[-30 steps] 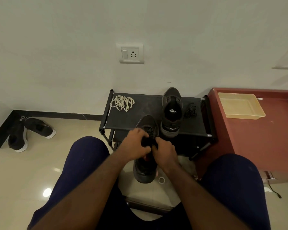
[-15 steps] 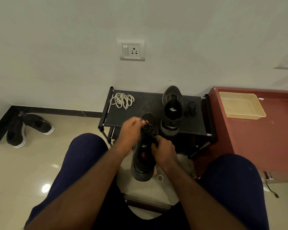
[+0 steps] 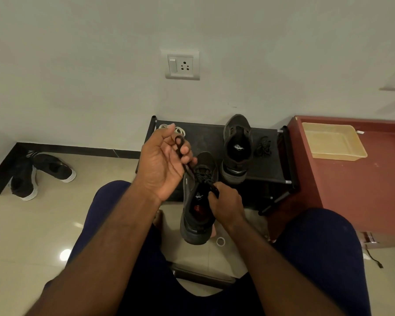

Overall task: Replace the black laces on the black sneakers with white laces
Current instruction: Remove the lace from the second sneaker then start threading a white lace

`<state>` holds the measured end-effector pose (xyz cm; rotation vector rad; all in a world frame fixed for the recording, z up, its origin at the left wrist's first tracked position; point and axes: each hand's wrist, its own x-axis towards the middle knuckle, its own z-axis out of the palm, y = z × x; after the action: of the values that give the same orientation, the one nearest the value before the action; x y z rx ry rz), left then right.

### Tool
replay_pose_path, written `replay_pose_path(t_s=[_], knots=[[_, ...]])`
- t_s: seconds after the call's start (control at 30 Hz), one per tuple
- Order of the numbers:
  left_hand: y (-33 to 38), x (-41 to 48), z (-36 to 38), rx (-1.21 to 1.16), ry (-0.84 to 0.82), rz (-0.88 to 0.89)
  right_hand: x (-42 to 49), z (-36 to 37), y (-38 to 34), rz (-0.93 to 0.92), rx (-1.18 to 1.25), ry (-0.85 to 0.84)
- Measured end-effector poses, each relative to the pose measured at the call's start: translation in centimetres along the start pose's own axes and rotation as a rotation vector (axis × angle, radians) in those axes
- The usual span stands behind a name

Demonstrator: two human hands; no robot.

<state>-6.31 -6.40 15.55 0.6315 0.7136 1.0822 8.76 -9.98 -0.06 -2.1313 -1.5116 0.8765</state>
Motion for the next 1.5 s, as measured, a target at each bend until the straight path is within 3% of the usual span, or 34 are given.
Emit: replay_pose_path(t_s=[0.1, 0.2, 0.27, 0.37, 0.47, 0.53, 0.7, 0.97, 1.5], knots=[[0.5, -0.6, 0.8, 0.148, -0.184, 0.024, 0.1, 0.0, 0.0, -0.001, -0.006, -0.030], [0.0, -1.0, 1.3, 0.649, -0.316, 0.077, 0.2, 0.2, -0.1, -0.036, -0.018, -0.045], [-1.0, -0.4, 1.1, 0.842, -0.239, 0.117, 0.0, 0.3, -0.1, -0.049, -0.030, -0.044], [-3.8, 1.3, -1.8, 0.940, -0.011, 0.089, -0.2, 0.1, -0.1, -0.037, 0.002, -0.023], [-7.4, 2.7, -6.6, 1.169, 0.203, -0.031, -0.2, 0.2, -0.1, -0.052, -0.025, -0.015], [-8.9, 3.3, -8.7, 1.270, 0.240, -0.131, -0.1, 0.3, -0.2, -0.052, -0.041, -0.022], [-11.3, 4.9, -10.3, 1.157, 0.220, -0.244, -0.2, 0.4, -0.2, -0.070, -0.037, -0.014], [-12.0, 5.5, -10.4, 0.995, 0.163, -0.234, -0.7, 0.3, 0.2, -0.089, -0.001, 0.006], [-11.2, 6.0, -9.9, 0.713, 0.077, -0.397, -0.1, 0.2, 0.2, -0.200, -0.138, 0.098]])
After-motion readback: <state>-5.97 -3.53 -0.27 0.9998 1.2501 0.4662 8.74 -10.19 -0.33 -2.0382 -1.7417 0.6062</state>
